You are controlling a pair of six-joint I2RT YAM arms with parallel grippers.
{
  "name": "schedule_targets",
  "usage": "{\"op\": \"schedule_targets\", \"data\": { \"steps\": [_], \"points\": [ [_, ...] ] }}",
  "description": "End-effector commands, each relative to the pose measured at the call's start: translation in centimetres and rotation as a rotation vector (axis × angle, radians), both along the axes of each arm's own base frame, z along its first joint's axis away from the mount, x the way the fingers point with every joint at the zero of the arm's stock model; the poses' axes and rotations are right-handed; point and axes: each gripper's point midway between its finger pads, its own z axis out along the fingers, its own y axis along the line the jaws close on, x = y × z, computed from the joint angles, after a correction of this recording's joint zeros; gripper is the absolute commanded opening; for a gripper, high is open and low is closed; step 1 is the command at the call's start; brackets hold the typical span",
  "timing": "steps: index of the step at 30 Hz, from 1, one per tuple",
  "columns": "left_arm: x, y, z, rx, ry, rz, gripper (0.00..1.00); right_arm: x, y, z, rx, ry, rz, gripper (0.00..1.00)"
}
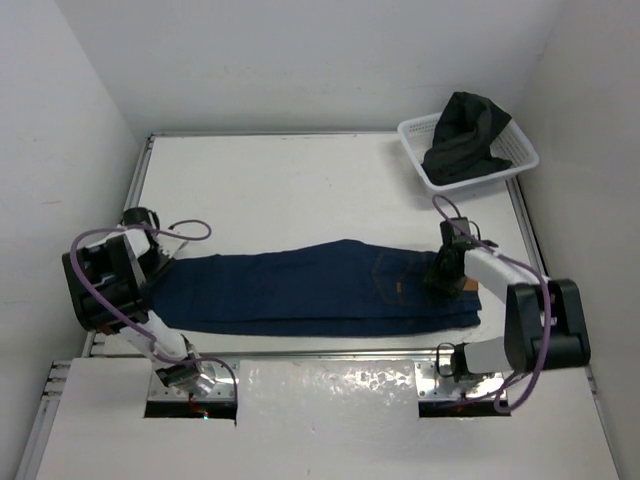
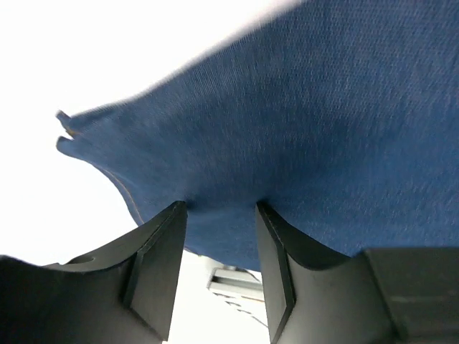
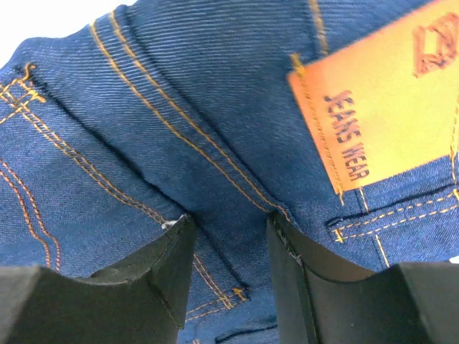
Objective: Fold and stack the trousers
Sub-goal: Fold the trousers
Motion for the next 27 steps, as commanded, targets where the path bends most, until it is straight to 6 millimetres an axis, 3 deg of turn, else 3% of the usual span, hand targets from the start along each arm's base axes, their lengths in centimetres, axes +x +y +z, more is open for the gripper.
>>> {"op": "schedule_targets", "data": {
  "steps": [1, 2, 3, 5, 6, 8, 13, 15, 17, 18, 22, 23, 24, 27],
  "points": [
    [5.9, -0.5, -0.1, -0.006, -0.174, 0.038, 0.41, 4.9, -2.0, -1.0, -0.032, -0.087, -0.077, 0.44],
    [7.4, -0.8, -0.1, -0.026, -0.184, 0.056, 0.41, 5.8, -2.9, -1.0, -0.027, -0.1, -0.115, 0.44],
    [8.2, -0.8, -0.1, -0.035, -0.193, 0.06, 0.41, 8.1, -3.5, 0.0, -0.028, -0.148, -0.13, 0.44],
    [10.6, -1.0, 0.2, -0.051, -0.229, 0.061, 0.41, 9.5, -5.1, -0.3, -0.073, -0.135, -0.128, 0.44],
    [11.4, -1.3, 0.3, -0.069, -0.247, 0.057, 0.41, 11.4, -5.7, 0.9, -0.097, -0.158, -0.104, 0.43],
    [13.4, -1.6, 1.1, -0.086, -0.277, 0.054, 0.41, 12.6, -6.2, 1.0, -0.112, -0.15, -0.083, 0.43],
    [16.4, -3.2, 3.1, -0.175, -0.338, 0.023, 0.41, 16.6, -6.2, 3.9, -0.08, -0.274, -0.002, 0.46],
    [17.0, -3.3, 5.6, -0.181, -0.374, 0.006, 0.41, 17.7, -6.0, 6.3, -0.078, -0.324, 0.051, 0.48],
    [17.2, -3.1, 7.9, -0.189, -0.385, -0.021, 0.42, 17.8, -6.4, 8.2, -0.086, -0.356, 0.049, 0.5],
    [17.5, -2.7, 10.2, -0.178, -0.423, -0.038, 0.42, 17.3, -7.2, 9.9, -0.068, -0.386, 0.006, 0.53],
    [14.0, -0.9, 12.5, -0.118, -0.366, -0.154, 0.43, 14.2, -9.0, 11.3, 0.0, -0.394, -0.111, 0.56],
    [12.9, 0.3, 12.3, -0.069, -0.319, -0.221, 0.43, 12.6, -9.1, 10.4, 0.008, -0.336, -0.129, 0.55],
    [11.5, 1.5, 11.9, -0.012, -0.265, -0.234, 0.43, 11.7, -9.6, 10.1, 0.01, -0.312, -0.154, 0.47],
    [7.6, 3.4, 8.8, 0.003, -0.118, -0.261, 0.43, 9.4, -10.2, 8.3, 0.017, -0.237, -0.188, 0.36]
  ]
}}
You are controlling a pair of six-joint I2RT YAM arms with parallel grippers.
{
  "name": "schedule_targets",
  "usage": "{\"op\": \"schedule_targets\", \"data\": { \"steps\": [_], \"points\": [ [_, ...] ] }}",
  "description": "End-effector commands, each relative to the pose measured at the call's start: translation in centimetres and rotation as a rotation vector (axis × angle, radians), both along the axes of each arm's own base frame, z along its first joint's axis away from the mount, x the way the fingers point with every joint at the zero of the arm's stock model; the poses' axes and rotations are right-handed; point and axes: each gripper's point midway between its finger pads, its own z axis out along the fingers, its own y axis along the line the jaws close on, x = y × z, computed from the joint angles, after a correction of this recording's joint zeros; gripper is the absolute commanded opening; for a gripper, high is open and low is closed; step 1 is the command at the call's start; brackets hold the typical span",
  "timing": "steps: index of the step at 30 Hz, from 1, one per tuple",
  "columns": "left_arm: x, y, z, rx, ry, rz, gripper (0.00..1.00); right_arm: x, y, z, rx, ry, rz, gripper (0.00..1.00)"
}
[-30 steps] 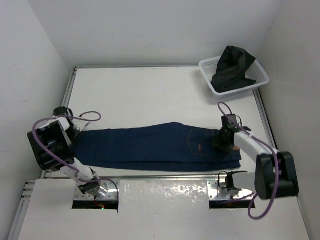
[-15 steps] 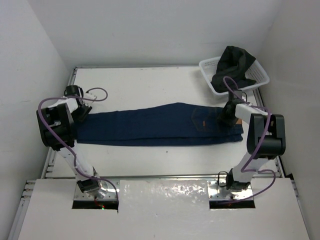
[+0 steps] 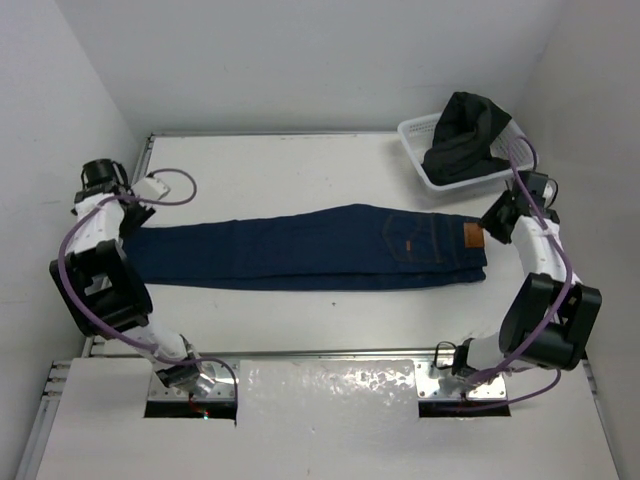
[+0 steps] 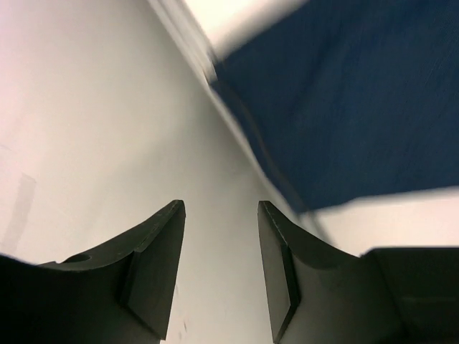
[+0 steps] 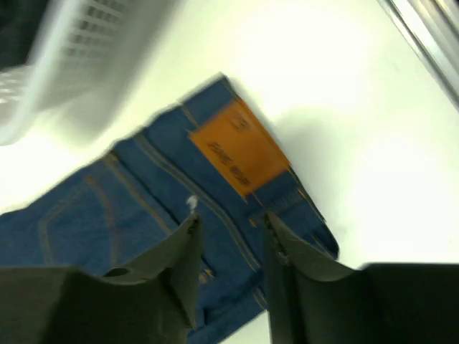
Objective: Fold and stack the trousers
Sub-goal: Fold the trousers
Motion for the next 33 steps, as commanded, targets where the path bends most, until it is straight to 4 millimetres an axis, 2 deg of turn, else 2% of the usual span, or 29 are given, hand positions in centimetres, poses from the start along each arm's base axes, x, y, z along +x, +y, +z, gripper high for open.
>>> {"op": "schedule_targets", "data": {
  "steps": [1, 4, 9, 17, 24, 29, 33],
  "points": [
    [-4.7, 2.0, -3.5, 0.049, 0.224, -0.087, 0.43, -3.9, 1.1, -3.8, 0.085, 0.155, -0.012, 0.35],
    [-5.2, 3.5, -4.0, 0.051, 0.224, -0.04, 0.44, -3.9, 1.3, -5.1, 0.098, 0.172, 0.002, 0.38],
    [-5.6, 3.7, -5.1, 0.043, 0.248, -0.021, 0.44, -3.7, 1.4, -6.5, 0.118, 0.202, 0.016, 0.43],
    [-6.8, 3.8, -6.5, 0.063, 0.287, -0.013, 0.44, -7.0, 1.0, -8.6, 0.074, 0.313, -0.014, 0.5],
    [-7.1, 3.7, -6.4, 0.063, 0.295, -0.006, 0.44, -6.1, 0.3, -9.5, 0.053, 0.301, -0.036, 0.5],
    [-7.6, 3.5, -6.3, 0.078, 0.301, -0.032, 0.44, -4.7, -0.9, -9.0, 0.009, 0.275, -0.055, 0.42],
    [-7.9, 2.9, -6.1, 0.108, 0.317, -0.164, 0.44, -3.9, -1.3, -8.6, -0.003, 0.252, -0.063, 0.36]
  ]
}}
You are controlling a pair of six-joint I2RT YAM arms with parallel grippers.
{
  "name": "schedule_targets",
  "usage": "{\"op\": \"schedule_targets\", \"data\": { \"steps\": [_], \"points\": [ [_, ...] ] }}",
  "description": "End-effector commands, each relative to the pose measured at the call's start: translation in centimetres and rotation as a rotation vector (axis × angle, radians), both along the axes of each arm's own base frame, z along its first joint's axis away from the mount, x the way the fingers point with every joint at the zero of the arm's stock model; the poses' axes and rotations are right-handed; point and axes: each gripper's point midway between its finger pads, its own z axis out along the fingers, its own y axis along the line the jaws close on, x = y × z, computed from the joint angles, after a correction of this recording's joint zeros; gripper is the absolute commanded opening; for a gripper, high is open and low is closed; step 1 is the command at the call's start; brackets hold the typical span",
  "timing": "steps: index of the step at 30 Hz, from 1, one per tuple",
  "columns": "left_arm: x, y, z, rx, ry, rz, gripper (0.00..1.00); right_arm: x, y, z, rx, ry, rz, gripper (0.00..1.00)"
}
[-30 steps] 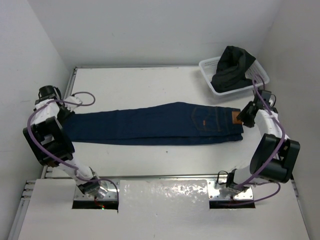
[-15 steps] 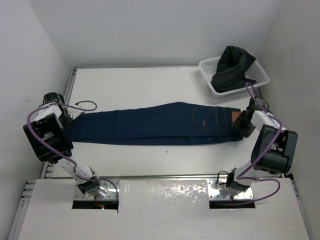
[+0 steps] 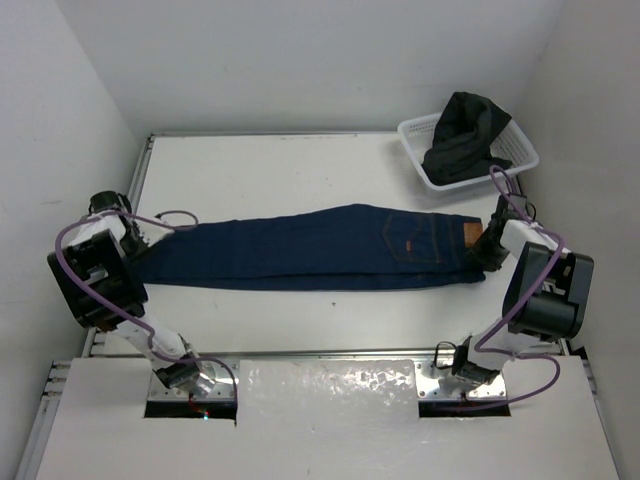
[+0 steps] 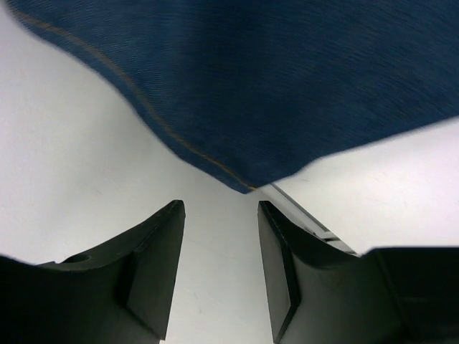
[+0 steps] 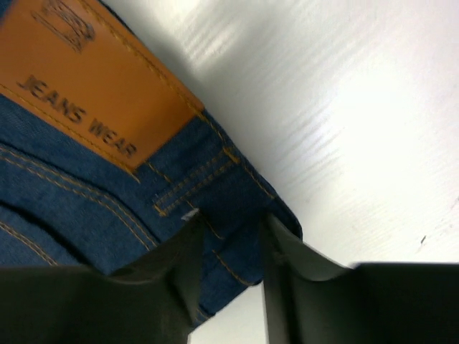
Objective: Fold and stack the trousers
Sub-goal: Fold the trousers
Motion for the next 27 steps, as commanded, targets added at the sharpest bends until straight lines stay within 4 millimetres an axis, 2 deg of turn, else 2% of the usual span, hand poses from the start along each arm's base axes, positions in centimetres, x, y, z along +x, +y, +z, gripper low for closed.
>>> {"op": "schedule_targets", "data": {
  "steps": [1, 7, 10, 11, 13, 19, 24, 25, 27],
  "points": [
    [0.3, -0.5, 1.6, 0.023, -0.029, -0.143, 0.44, 2.4, -1.3, 1.2, -0.05, -0.065, -0.009, 0.32],
    [-1.1, -0.5, 0.5, 0.056, 0.075, -0.268, 0.45, 2.1, -1.2, 0.6, -0.049, -0.061, -0.01, 0.13],
    [-2.3, -0.4, -1.4, 0.09, 0.135, -0.318, 0.46, 2.0, -1.3, 0.5, -0.054, -0.057, -0.009, 0.06],
    [-1.5, 0.4, -1.3, 0.14, 0.111, -0.33, 0.46, 2.1, -1.3, 0.7, -0.057, -0.06, -0.006, 0.04],
    [-1.2, 1.5, -1.7, 0.203, 0.108, -0.312, 0.46, 2.2, -1.5, 1.0, -0.068, -0.063, -0.001, 0.0],
    [-1.0, 2.3, -1.8, 0.192, 0.112, -0.278, 0.46, 2.4, -1.9, 1.9, -0.097, -0.081, 0.024, 0.0],
    [-1.4, 1.0, -2.6, 0.153, 0.106, -0.344, 0.46, 2.3, -1.6, 2.0, -0.089, -0.091, 0.032, 0.0],
    [-0.7, 1.6, -2.3, 0.191, 0.073, -0.337, 0.46, 2.3, -1.6, 2.0, -0.088, -0.093, 0.031, 0.0],
    [-0.8, 1.9, -2.6, 0.21, 0.08, -0.327, 0.42, 2.5, -1.5, 2.1, -0.085, -0.099, 0.036, 0.0]
  ]
}}
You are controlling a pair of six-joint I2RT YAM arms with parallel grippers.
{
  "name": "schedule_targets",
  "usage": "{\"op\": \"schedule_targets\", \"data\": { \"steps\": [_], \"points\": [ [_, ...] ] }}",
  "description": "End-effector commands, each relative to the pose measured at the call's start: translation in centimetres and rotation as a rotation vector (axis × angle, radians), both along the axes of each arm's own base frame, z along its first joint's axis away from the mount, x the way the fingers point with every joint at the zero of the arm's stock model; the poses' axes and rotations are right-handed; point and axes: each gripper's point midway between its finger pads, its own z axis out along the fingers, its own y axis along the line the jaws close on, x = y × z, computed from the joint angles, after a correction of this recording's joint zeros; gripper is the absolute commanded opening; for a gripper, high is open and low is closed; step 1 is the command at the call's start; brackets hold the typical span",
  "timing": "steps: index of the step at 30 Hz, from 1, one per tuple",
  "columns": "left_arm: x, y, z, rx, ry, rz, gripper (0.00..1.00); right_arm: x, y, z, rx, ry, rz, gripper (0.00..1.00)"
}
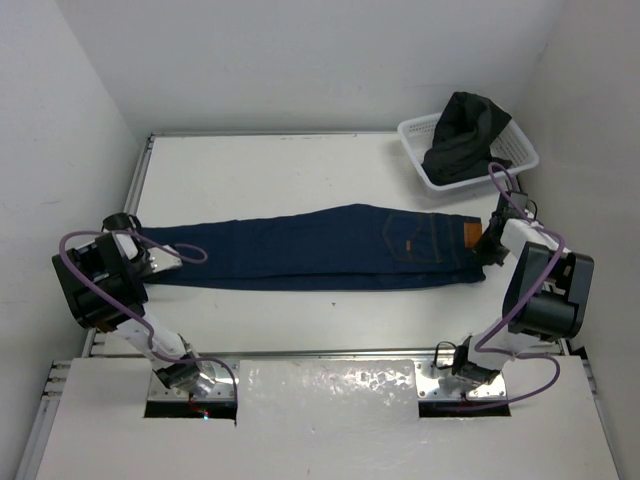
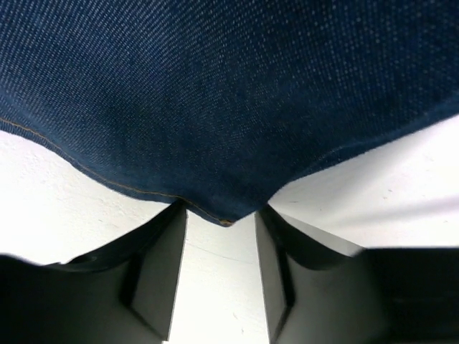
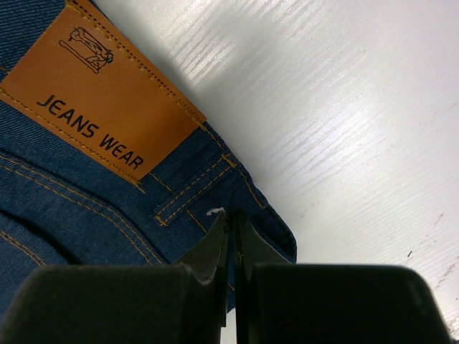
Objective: Fold and stack the trousers
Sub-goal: Fold the trousers
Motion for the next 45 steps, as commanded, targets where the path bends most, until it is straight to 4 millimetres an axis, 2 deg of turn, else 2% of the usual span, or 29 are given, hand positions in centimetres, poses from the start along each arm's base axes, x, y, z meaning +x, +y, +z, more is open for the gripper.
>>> {"op": "schedule_targets", "data": {
  "steps": [1, 2, 4, 5, 9, 13, 19, 22, 24, 25, 27, 29, 30, 31, 32, 35, 39, 45],
  "points": [
    [1.1, 1.1, 1.0, 0.055, -0.071, -0.005, 0.4, 1.5, -0.7, 1.8, -0.037, -0.076, 0.01, 0.0],
    [1.1, 1.2, 0.9, 0.052, -0.07, 0.001, 0.32, 1.6, -0.7, 1.8, -0.037, -0.078, 0.01, 0.0],
    [1.2, 1.2, 0.9, 0.047, -0.08, 0.013, 0.24, 1.7, -0.6, 1.8, -0.037, -0.082, 0.014, 0.0],
    [1.3, 1.2, 0.8, 0.045, -0.088, 0.015, 0.15, 1.7, -0.7, 1.8, -0.037, -0.082, 0.013, 0.0],
    [1.6, 1.5, 1.3, 0.054, -0.107, 0.033, 0.0, 1.8, -0.7, 2.2, -0.042, -0.09, 0.018, 0.0],
    [1.8, 2.0, 2.6, 0.051, -0.124, 0.075, 0.0, 2.1, -0.9, 3.3, -0.062, -0.106, 0.035, 0.0],
    [4.0, 3.1, 5.6, 0.008, -0.228, 0.14, 0.0, 2.4, -1.5, 6.4, -0.106, -0.172, 0.033, 0.0],
    [4.4, 3.2, 6.0, -0.021, -0.233, 0.167, 0.0, 2.3, -1.6, 7.3, -0.126, -0.187, 0.047, 0.0],
    [4.0, 2.8, 5.7, -0.036, -0.204, 0.153, 0.0, 2.2, -1.2, 7.0, -0.108, -0.173, 0.077, 0.0],
    [3.9, 2.3, 5.5, -0.052, -0.209, 0.14, 0.0, 2.3, -0.6, 6.6, -0.084, -0.173, 0.105, 0.04],
    [3.4, 1.6, 5.0, -0.073, -0.2, 0.125, 0.0, 2.1, 0.2, 5.5, -0.065, -0.18, 0.118, 0.14],
    [2.9, 1.2, 4.6, -0.077, -0.191, 0.121, 0.0, 2.0, 1.4, 4.5, -0.027, -0.201, 0.124, 0.37],
    [2.7, 1.1, 4.3, -0.08, -0.186, 0.123, 0.0, 1.9, 1.9, 4.0, -0.01, -0.206, 0.138, 0.37],
    [2.5, 1.2, 4.2, -0.074, -0.18, 0.13, 0.0, 1.9, 2.4, 3.7, 0.014, -0.217, 0.124, 0.43],
    [2.3, 1.1, 4.0, -0.073, -0.173, 0.133, 0.0, 1.4, 3.1, 2.8, 0.048, -0.212, 0.127, 0.45],
    [1.9, 1.0, 3.8, -0.071, -0.167, 0.139, 0.0, 1.1, 3.8, 1.7, 0.071, -0.212, 0.097, 0.47],
    [1.9, 1.0, 3.9, -0.071, -0.171, 0.14, 0.0, 0.2, 3.7, 0.4, 0.07, -0.169, 0.077, 0.49],
    [2.0, 1.1, 4.2, -0.065, -0.169, 0.139, 0.0, 0.3, 3.6, -0.8, 0.075, -0.154, 0.075, 0.51]
  ]
}}
